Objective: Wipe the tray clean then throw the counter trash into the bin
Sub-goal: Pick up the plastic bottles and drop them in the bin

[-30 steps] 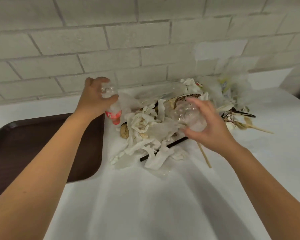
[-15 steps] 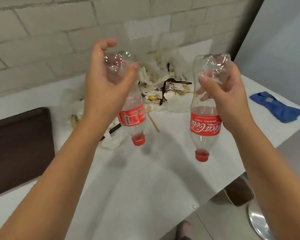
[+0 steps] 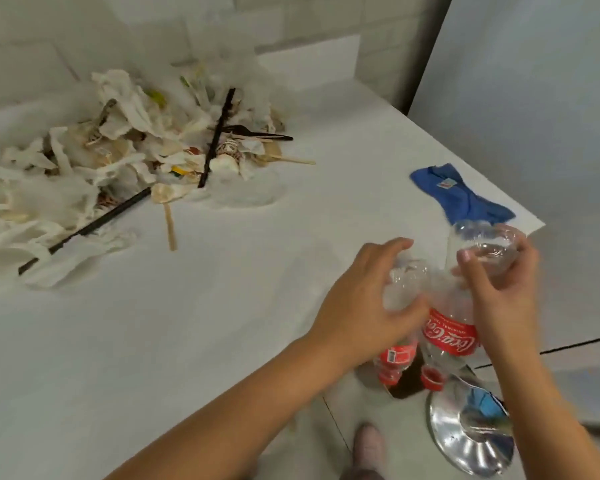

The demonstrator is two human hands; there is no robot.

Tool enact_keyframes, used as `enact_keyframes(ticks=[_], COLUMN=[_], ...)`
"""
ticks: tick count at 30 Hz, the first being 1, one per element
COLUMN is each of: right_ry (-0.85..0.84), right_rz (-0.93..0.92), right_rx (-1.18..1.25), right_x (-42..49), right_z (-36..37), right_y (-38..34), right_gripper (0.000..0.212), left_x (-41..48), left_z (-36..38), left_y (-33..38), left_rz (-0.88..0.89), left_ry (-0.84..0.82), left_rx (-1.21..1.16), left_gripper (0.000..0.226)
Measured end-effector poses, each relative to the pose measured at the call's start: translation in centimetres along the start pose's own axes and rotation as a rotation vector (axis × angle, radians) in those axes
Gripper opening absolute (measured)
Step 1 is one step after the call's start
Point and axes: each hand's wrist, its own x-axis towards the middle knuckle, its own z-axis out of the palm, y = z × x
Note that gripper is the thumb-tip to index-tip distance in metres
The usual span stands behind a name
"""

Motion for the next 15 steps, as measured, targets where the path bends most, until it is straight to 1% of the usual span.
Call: enact_keyframes(ticks=[3,4,6,8,10,11,12,13,15], right_ry=[-0.002,0.004,0.017,0.063,0.084,0.07,0.044,0.012,-0.044], right_rz=[0.04,0.059,0.12,0.16,0.206,0.243,0.293,0.346,0.435], right_rx=[-0.028,-0.049,-0.057,-0.052,-0.08,-0.098,-0.131,-0.168,-0.238], right_x=[1.0,1.4,2.1,2.6,2.9,3.0,3.1,3.1,3.3], right_z=[-3.0,-3.9,-5.5,-6.8,-7.8,-8.1,-8.3,-8.4,-8.7], right_y=[5.5,7.2,10.1,13.3,16.4,17.7,19.1,20.6,23.9], right_gripper=[0.055,0.055,0.057,0.057,0.061,0.064,0.066,0.069,0.077], left_x=[1.5,2.0,3.0,3.5,3.6,3.3,3.0,2.7,2.6], left_z=[6.2,7.9,10.8,13.4,16.1,17.6,19.1,20.6,23.3], left_y=[-1.8,-2.5,-3.8,-4.8,-5.7,-6.5,-7.7,-9.5,-13.3], left_rz=[-0.078,-0.064,0.086,0.257,0.414,0.473,0.495,0.461,0.252], left_ry=[-0.077,-0.068,0.027,0.111,0.096,0.054,0.012,-0.026,-0.076], left_rx=[0.106,0.171,0.336,0.384,0.402,0.431,0.461,0.474,0.471], left_gripper=[0.064,0.064,0.059,0.058,0.052,0.047,0.043,0.04,0.04])
